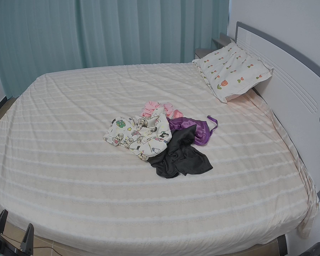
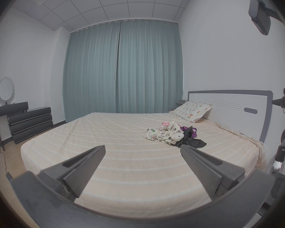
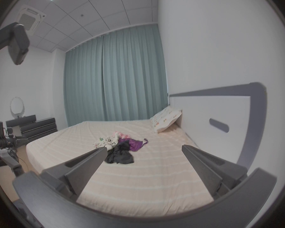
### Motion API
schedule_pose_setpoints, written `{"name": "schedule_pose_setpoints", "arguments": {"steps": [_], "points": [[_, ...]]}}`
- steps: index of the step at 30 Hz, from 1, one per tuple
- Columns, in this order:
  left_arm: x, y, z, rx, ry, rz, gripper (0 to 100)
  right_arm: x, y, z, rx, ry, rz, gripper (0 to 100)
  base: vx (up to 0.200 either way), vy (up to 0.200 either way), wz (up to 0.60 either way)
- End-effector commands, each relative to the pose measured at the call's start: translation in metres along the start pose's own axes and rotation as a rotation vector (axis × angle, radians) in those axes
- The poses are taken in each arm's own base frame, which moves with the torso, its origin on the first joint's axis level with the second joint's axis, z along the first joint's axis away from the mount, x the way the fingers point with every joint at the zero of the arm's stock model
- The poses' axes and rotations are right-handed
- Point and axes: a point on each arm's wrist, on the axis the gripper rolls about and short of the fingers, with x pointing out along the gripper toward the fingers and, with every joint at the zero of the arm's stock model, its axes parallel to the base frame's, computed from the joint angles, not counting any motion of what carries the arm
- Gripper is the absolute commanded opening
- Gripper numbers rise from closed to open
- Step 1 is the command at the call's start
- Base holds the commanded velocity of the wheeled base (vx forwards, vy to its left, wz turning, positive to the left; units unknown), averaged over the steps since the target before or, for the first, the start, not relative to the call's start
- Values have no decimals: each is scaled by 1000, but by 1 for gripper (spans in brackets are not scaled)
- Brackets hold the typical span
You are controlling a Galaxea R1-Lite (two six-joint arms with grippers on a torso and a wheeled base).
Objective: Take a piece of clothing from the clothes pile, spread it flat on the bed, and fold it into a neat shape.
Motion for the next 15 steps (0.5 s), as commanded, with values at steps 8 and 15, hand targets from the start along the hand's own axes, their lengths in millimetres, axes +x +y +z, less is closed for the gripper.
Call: {"name": "schedule_pose_setpoints", "arguments": {"steps": [8,15], "points": [[0,0,-4,2,-3,0,100,162,-7,-9,291,586,114,100,0,0,0],[0,0,-4,-1,-1,0,100,256,2,-56,382,688,93,100,0,0,0]]}}
